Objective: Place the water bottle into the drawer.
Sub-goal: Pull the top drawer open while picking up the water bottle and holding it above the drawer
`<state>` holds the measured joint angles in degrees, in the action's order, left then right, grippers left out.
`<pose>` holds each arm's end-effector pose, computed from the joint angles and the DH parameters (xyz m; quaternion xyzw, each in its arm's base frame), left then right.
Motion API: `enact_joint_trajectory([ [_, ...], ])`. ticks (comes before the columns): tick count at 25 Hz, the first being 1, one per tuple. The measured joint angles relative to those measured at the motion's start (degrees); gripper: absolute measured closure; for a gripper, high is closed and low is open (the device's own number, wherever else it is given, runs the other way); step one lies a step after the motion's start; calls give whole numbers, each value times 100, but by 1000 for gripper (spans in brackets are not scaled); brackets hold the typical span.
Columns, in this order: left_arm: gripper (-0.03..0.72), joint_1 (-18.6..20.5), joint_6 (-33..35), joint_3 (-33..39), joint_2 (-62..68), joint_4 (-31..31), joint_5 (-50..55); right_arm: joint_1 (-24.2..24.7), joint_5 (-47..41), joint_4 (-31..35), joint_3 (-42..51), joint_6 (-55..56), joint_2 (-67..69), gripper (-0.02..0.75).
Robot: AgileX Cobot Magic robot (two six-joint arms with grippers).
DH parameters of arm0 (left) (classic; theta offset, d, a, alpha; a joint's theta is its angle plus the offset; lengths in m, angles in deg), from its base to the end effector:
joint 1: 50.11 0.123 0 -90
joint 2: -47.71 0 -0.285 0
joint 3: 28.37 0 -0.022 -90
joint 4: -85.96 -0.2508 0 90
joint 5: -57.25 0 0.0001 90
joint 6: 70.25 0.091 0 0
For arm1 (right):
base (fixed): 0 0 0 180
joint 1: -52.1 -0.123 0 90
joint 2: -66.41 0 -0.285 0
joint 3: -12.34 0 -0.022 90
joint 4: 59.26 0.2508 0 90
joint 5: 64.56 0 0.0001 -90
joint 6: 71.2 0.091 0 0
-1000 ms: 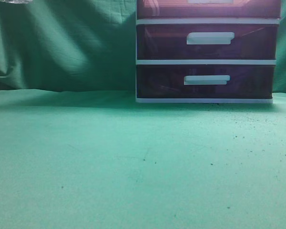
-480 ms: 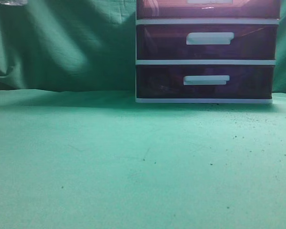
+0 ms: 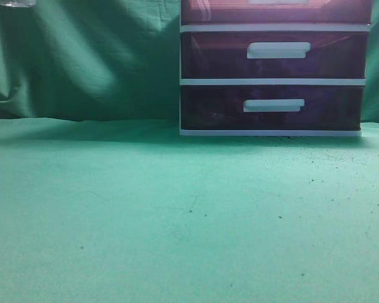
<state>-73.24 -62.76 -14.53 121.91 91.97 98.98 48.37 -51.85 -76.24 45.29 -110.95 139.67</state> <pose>0.2202 -0.1010 0.3698 0.2189 0.8776 -0.1054 0.4134 0.2545 0.0224 0.3405 -0.3849 0.6221 -0.2809 0.6213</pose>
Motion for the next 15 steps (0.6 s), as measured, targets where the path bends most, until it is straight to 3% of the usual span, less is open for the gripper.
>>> enact_joint_trajectory([
  [5, 423, 0, 0, 0, 0, -62, -10, -417, 754, -568, -573, -1106, 1442, 454],
  [15, 423, 0, 0, 0, 0, -205, -10, -734, 789, -777, -2091, -1543, 3060, 433],
])
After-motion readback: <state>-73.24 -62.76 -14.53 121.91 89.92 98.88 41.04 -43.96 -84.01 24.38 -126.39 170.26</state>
